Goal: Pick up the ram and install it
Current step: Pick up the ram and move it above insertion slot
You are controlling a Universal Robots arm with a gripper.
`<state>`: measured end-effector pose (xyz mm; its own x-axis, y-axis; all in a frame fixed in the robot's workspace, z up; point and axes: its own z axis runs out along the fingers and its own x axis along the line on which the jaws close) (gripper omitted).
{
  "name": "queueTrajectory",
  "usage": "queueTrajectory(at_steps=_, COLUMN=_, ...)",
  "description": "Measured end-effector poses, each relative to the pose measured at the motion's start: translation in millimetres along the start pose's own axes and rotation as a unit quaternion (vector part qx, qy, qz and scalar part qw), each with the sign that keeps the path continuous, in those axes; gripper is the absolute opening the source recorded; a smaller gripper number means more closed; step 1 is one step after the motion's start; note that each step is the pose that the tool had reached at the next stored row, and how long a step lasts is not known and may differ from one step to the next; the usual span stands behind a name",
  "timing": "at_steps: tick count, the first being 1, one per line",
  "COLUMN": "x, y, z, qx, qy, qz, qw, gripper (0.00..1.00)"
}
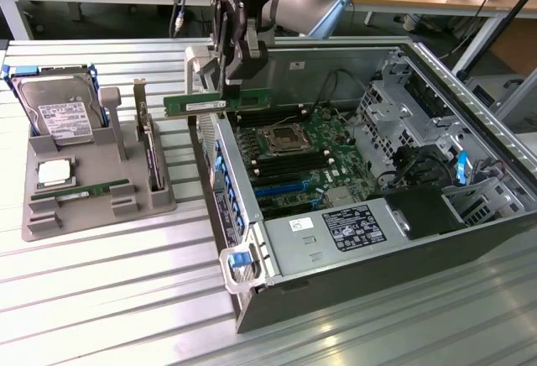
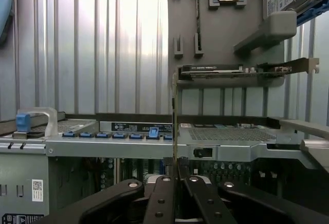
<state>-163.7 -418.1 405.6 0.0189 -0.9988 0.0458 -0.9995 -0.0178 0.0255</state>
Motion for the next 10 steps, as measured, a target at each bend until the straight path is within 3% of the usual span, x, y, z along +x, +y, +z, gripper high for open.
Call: queueTrajectory(at_steps=10, x=0.2, y=-13.5, z=-0.3, qx=0.0, qy=0.0, qz=0.0, qw=1.0, gripper=0.12)
